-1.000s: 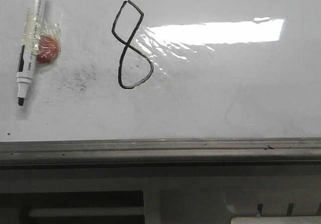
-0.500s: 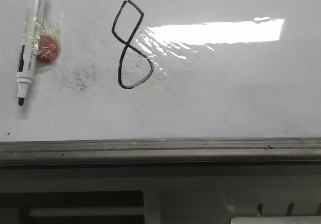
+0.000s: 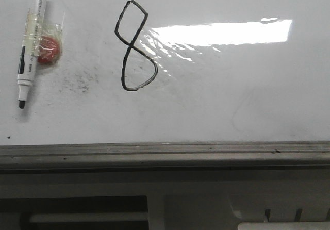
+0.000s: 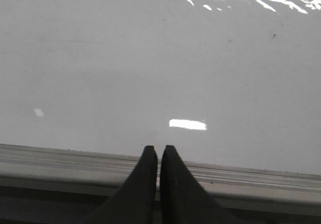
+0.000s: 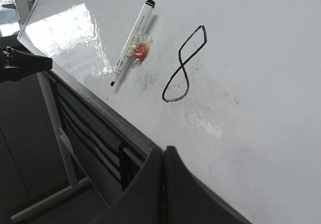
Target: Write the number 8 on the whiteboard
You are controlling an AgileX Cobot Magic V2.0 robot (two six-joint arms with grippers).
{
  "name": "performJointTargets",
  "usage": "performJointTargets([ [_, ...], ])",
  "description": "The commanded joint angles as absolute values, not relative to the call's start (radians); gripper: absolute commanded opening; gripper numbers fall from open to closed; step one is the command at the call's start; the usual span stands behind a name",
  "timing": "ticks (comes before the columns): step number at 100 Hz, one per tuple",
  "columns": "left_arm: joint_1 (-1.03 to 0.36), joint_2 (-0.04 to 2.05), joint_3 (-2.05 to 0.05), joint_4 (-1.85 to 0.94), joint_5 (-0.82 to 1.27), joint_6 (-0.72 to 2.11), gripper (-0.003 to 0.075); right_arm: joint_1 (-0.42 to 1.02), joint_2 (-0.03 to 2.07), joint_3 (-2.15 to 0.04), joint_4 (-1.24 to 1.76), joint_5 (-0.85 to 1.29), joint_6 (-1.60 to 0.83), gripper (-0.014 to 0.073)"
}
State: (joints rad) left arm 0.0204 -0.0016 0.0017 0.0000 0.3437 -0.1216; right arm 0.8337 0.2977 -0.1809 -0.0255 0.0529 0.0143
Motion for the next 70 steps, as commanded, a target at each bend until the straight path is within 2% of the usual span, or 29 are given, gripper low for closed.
performJointTargets([
  [1, 0.022, -0.033, 0.033, -0.017, 0.306, -0.131, -0.0020, 0.828, 0.305, -0.207, -0.038, -0.038, 0.010, -0.0063],
  [21, 0.022, -0.033, 0.033, -0.017, 0.306, -0.131, -0.0020, 0.752, 0.305, -0.207, -0.038, -0.054, 0.010, -0.0063],
  [34, 0.022, -0.033, 0.033, -0.017, 0.306, -0.131, -0.0020, 0.569, 0.305, -0.186, -0.038, -0.097, 0.010, -0.0063],
  [56, 0.022, -0.033, 0.033, -0.017, 0.306, -0.131, -0.0020, 0.227, 0.302, -0.050, -0.038, -0.419, 0.010, -0.0063],
  [70, 0.022, -0.033, 0.033, -0.017, 0.306, -0.131, -0.0020, 0.091, 0.251, 0.001, -0.038, -0.399, 0.010, -0.0063],
])
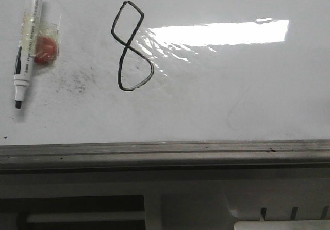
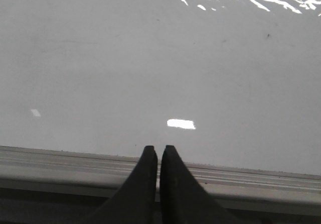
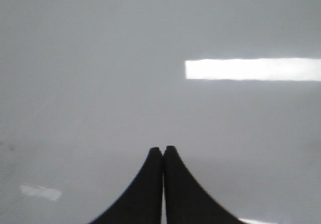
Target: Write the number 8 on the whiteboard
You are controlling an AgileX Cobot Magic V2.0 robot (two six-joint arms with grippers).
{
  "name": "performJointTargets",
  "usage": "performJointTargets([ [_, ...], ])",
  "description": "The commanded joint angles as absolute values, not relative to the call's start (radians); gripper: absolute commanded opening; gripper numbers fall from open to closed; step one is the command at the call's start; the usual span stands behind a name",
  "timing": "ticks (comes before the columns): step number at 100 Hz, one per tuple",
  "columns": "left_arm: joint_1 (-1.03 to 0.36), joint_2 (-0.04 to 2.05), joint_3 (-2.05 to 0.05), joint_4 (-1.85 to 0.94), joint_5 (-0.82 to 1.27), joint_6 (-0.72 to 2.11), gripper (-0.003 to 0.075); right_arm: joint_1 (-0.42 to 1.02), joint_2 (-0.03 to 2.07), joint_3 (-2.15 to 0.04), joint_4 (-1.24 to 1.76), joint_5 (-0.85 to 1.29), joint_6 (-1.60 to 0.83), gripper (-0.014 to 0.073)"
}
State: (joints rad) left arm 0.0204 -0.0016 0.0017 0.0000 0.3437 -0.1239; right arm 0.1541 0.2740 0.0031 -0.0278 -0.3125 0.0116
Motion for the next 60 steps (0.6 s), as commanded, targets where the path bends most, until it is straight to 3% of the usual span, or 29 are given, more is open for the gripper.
performJointTargets([
  [1, 0.022, -0.033, 0.033, -0.017, 0.306, -0.131, -0.0020, 0.080, 0.246, 0.004, -0.038, -0.395, 0.010, -0.0063],
  [37, 0.022, -0.033, 0.033, -0.017, 0.306, -0.131, -0.0020, -0.126, -0.015, 0.023, -0.067, 0.113, 0.010, -0.0063],
  [60, 0.022, -0.031, 0.033, -0.017, 0.305, -0.131, -0.0020, -0.134, -0.034, 0.023, -0.070, 0.229, 0.010, -0.0063],
])
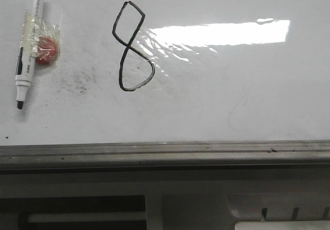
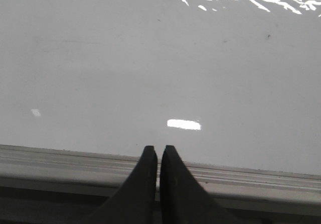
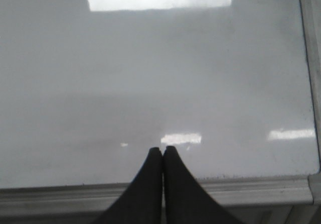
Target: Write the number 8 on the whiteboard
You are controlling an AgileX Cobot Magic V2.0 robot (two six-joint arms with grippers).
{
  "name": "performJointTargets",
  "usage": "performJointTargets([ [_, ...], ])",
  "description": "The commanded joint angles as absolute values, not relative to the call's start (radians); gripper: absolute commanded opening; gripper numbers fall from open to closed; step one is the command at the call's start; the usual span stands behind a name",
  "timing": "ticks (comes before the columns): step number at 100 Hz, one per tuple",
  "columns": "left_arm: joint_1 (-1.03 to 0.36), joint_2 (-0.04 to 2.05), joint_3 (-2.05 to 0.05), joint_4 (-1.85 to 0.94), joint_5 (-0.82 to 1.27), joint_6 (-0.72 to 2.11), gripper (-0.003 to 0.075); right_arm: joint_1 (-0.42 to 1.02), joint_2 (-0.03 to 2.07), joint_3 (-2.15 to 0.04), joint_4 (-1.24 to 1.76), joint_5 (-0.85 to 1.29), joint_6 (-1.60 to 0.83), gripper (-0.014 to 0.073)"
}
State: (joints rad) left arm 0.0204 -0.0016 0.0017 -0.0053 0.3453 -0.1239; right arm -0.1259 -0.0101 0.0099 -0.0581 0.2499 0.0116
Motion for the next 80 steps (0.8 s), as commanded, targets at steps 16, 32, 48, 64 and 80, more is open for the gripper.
performJointTargets([
  [16, 0.022, -0.031, 0.033, -0.017, 0.305, -0.131, -0.0020, -0.132, -0.034, 0.023, -0.070, 0.305, 0.010, -0.0063],
  [32, 0.022, -0.031, 0.033, -0.017, 0.305, -0.131, -0.0020, -0.132, -0.034, 0.023, -0.070, 0.305, 0.010, -0.0063],
  [48, 0.022, -0.031, 0.033, -0.017, 0.305, -0.131, -0.0020, -0.132, -0.034, 0.023, -0.070, 0.305, 0.010, -0.0063],
  [64, 0.022, -0.031, 0.033, -0.017, 0.305, -0.131, -0.0020, -0.132, -0.034, 0.023, -0.070, 0.305, 0.010, -0.0063],
  [80, 0.022, -0.031, 0.033, -0.017, 0.305, -0.131, -0.0020, -0.132, -0.034, 0.023, -0.070, 0.305, 0.010, -0.0063],
])
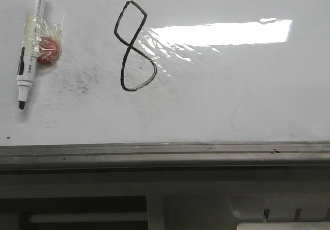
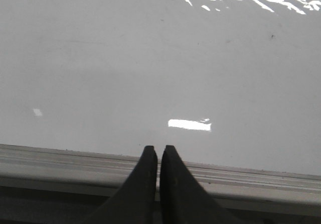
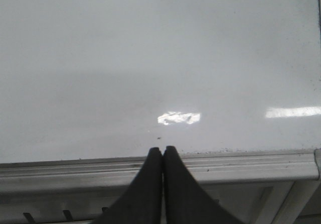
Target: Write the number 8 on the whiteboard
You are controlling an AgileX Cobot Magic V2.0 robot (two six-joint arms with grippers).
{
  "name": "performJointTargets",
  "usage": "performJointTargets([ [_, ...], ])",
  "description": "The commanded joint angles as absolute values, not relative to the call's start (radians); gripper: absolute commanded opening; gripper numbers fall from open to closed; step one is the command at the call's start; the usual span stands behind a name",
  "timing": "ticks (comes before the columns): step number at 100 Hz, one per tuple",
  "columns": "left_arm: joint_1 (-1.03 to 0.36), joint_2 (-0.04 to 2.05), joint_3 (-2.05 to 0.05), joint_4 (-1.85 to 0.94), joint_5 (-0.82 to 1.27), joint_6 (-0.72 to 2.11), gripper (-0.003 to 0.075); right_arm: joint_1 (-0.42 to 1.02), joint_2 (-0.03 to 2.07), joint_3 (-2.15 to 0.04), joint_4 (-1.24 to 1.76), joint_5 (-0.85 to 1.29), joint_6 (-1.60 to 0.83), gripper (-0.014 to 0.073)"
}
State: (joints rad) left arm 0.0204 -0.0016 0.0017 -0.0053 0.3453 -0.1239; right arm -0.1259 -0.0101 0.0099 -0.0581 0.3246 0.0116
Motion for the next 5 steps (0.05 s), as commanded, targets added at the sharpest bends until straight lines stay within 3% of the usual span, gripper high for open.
performJointTargets([
  [1, 0.022, -0.031, 0.033, -0.017, 0.305, -0.131, -0.0020, -0.132, -0.034, 0.023, -0.070, 0.305, 0.010, -0.0063],
  [5, 0.022, -0.031, 0.033, -0.017, 0.305, -0.131, -0.0020, -0.132, -0.034, 0.023, -0.070, 0.305, 0.010, -0.0063],
])
